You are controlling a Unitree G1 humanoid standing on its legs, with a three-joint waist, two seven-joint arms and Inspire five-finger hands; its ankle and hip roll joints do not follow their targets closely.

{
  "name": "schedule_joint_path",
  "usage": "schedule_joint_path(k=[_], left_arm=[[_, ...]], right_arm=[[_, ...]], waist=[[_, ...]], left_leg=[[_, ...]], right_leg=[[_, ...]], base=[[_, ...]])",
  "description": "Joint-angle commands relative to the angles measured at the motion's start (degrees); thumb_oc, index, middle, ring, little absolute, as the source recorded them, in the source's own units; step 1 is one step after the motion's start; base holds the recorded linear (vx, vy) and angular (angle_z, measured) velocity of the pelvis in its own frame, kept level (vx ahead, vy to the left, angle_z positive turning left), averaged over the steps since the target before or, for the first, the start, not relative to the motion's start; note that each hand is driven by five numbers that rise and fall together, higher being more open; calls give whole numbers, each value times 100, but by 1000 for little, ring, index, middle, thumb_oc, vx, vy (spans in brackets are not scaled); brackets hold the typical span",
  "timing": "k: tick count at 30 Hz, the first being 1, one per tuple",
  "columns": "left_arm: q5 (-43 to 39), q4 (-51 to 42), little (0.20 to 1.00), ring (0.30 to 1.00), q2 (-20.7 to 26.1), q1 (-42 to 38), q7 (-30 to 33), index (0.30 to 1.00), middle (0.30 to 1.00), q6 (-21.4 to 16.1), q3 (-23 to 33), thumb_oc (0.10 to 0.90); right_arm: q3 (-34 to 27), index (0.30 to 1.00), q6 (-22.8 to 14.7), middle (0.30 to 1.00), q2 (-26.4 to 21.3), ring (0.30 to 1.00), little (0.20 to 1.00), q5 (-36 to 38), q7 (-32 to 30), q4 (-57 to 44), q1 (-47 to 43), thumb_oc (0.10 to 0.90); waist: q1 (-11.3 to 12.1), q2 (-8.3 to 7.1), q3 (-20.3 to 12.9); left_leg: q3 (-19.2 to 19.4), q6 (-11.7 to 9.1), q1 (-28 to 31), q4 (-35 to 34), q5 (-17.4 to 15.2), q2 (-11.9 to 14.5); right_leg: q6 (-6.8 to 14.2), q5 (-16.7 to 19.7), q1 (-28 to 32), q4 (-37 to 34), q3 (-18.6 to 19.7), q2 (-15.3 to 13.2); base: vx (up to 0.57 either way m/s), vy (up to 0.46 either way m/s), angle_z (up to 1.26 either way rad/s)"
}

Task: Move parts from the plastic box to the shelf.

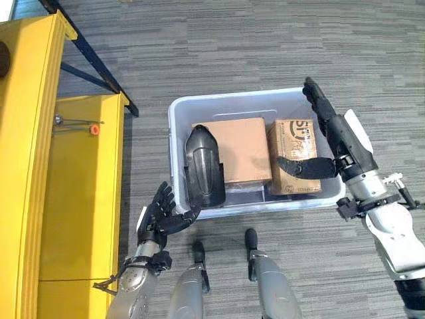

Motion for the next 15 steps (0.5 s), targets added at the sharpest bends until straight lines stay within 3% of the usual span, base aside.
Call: schedule_joint_path(k=[1, 6, 13, 15], left_arm=[[-207, -719, 1000, 1000, 469, 179, -207, 1000, 1000, -496, -21, 900], [-264, -700, 1000, 1000, 671, 106, -275, 1000, 1000, -498, -190, 900], [-349, -677, 1000, 1000, 832, 37, -357, 1000, 1000, -464, -378, 900], [-405, -717, 1000, 1000, 942, 21, -390, 1000, 1000, -449, -426, 900]], right_arm=[[95, 1000, -519, 1000, -344, 1000, 1000, -88, -233, -363, -756, 900], [897, 1000, -414, 1000, -1097, 1000, 1000, -337, -178, -56, -1940, 900], [1949, 1000, -287, 1000, -1590, 1000, 1000, -489, -32, 285, -3208, 900], [2739, 1000, -224, 1000, -1787, 1000, 1000, -588, 146, 453, -4040, 900]], waist=[[142, 28, -516], [301, 57, -511], [473, 112, -532], [590, 123, -549]], left_leg=[[-229, -215, -51, -35, 141, 671], [-353, -238, -98, -19, 196, 634], [-552, -281, -89, -82, 291, 578], [-658, -298, -103, -148, 364, 565]], right_leg=[[396, -846, 165, 539, 187, -535], [374, -933, 190, 713, 57, -603], [369, -1020, 324, 813, -189, -696], [365, -1043, 383, 821, -333, -734]], base=[[3, -34, 12], [-6, -24, 21], [-8, -21, 23], [-20, -16, 36]])
